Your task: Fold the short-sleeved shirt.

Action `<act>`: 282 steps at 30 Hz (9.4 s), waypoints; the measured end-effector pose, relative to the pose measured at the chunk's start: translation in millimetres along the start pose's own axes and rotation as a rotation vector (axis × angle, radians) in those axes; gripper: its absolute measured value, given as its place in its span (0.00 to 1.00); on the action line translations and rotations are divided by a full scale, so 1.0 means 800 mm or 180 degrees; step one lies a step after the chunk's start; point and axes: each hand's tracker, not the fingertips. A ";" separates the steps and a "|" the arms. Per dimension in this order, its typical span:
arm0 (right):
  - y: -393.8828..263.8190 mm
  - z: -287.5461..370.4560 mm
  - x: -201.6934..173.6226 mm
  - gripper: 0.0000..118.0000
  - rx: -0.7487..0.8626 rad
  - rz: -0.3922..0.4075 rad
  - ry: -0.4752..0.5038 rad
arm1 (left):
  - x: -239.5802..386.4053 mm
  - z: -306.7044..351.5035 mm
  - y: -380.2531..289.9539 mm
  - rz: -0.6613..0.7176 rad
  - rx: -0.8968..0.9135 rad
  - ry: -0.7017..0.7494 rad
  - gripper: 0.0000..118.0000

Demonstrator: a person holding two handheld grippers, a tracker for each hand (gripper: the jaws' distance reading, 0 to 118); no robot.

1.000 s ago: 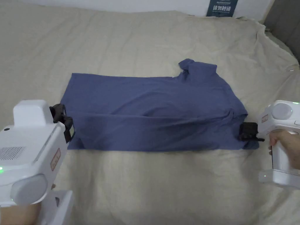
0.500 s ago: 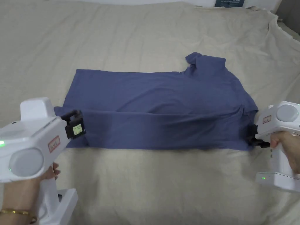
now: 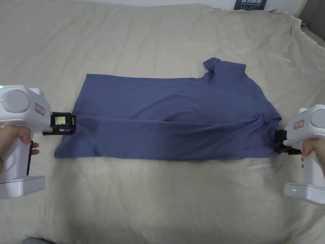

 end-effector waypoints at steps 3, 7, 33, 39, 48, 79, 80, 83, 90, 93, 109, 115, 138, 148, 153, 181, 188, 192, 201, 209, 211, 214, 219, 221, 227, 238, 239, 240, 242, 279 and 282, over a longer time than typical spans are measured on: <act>0.000 0.000 -0.001 0.08 -0.0005 -0.0001 -0.0020 | 0.003 -0.032 -0.009 0.0082 -0.0275 0.0118 0.97; 0.000 -0.001 -0.003 0.08 -0.0007 0.0032 -0.0047 | 0.021 -0.046 -0.023 0.0127 -0.0349 0.0036 0.83; -0.056 0.072 0.049 0.08 -0.0200 0.0081 0.0473 | -0.038 0.070 -0.072 0.0213 -0.0019 -0.0481 0.02; -0.148 0.091 0.062 0.08 -0.0260 0.0205 0.0456 | -0.049 0.060 -0.162 0.0106 -0.0204 -0.0411 0.02; -0.186 0.077 0.069 0.80 -0.0307 0.0209 0.0261 | -0.045 0.045 -0.204 0.0096 -0.0279 -0.0162 0.91; -0.179 0.268 -0.069 0.00 0.3123 0.0360 0.0567 | 0.085 0.189 -0.176 -0.0115 0.2881 -0.0439 0.00; -0.177 0.266 -0.069 0.00 0.3121 0.0383 0.0571 | 0.090 0.194 -0.175 -0.0076 0.2874 -0.0459 0.00; -0.167 0.257 -0.071 0.00 0.3060 0.0390 0.0567 | 0.084 0.196 -0.171 0.0035 0.2876 -0.0511 0.00; -0.111 0.218 -0.075 0.00 0.2802 0.0419 0.0552 | 0.083 0.191 -0.150 0.0035 0.2916 -0.0501 0.00; -0.063 0.191 -0.078 0.00 0.2494 0.0479 0.0515 | 0.085 0.185 -0.141 0.0001 0.2928 -0.0469 0.00; 0.118 -0.030 -0.090 0.84 0.0242 0.0327 -0.0230 | 0.105 0.135 -0.078 0.0034 0.2743 -0.0418 0.00; 0.138 -0.089 -0.072 0.83 -0.0017 0.0015 -0.0235 | 0.112 0.103 -0.061 0.0075 0.2555 -0.0359 0.00; 0.149 -0.040 -0.073 0.01 0.0187 0.0348 -0.0002 | 0.025 0.002 0.100 0.0506 0.1047 -0.0554 0.97; 0.148 -0.023 -0.073 0.01 0.0260 0.0407 -0.0003 | 0.019 -0.082 0.153 -0.0076 0.0004 0.0072 0.95; 0.143 -0.024 -0.078 0.01 0.0232 0.0454 -0.0020 | 0.028 -0.113 0.159 -0.0111 -0.0179 0.0214 0.86; 0.067 0.082 -0.028 0.01 0.0693 0.0139 0.0341 | -0.040 0.043 0.060 0.0328 0.0982 -0.0604 0.00; -0.027 0.125 0.026 0.01 0.0772 0.0022 0.0463 | -0.057 0.089 -0.023 0.0241 0.1093 -0.0608 0.00; -0.083 0.133 0.043 0.01 0.0725 0.0024 0.0484 | -0.067 0.095 -0.077 0.0224 0.1028 -0.0560 0.00; -0.169 0.077 0.084 0.01 0.0336 0.0041 0.0297 | -0.079 0.059 -0.181 0.0250 0.0541 -0.0419 0.00; -0.218 0.060 0.082 0.01 0.0108 -0.0033 0.0274 | -0.075 0.030 -0.225 0.0258 0.0231 -0.0276 0.00; -0.223 0.063 0.080 0.09 0.0130 -0.0145 0.0332 | -0.074 0.032 -0.224 0.0318 0.0253 -0.0200 0.23; -0.220 0.072 0.081 0.84 0.0022 -0.0108 0.0200 | -0.081 0.044 -0.223 0.0261 0.0210 0.0029 0.81; -0.197 0.141 0.082 0.90 0.0631 0.0138 -0.0266 | -0.094 0.105 -0.190 0.0272 0.0574 -0.0197 0.88; -0.182 0.176 0.069 0.90 0.1025 0.0238 -0.0407 | -0.084 0.134 -0.171 0.0318 0.0988 -0.0229 0.88; -0.182 0.263 0.012 0.95 0.2533 0.0282 -0.0048 | -0.009 0.204 -0.151 0.0217 0.2140 -0.0332 0.86; -0.228 0.272 -0.052 0.97 0.3142 0.0218 0.0486 | 0.073 0.208 -0.196 -0.0151 0.3099 -0.0333 0.15; -0.230 0.268 -0.051 0.91 0.3122 0.0259 0.0513 | 0.075 0.205 -0.197 -0.0180 0.3125 -0.0295 0.09; -0.233 0.265 -0.052 0.78 0.3100 0.0278 0.0535 | 0.075 0.201 -0.197 -0.0185 0.3147 -0.0267 0.02; -0.237 0.259 -0.053 0.27 0.3068 0.0306 0.0521 | 0.071 0.199 -0.198 -0.0179 0.3142 -0.0294 0.00; -0.192 0.208 -0.068 0.00 0.2702 0.0291 0.0518 | -0.139 0.074 -0.108 0.0615 0.0618 -0.2072 1.00; -0.191 0.203 -0.077 0.00 0.2640 0.0301 0.0499 | -0.165 0.040 -0.115 0.0738 0.0360 -0.2109 1.00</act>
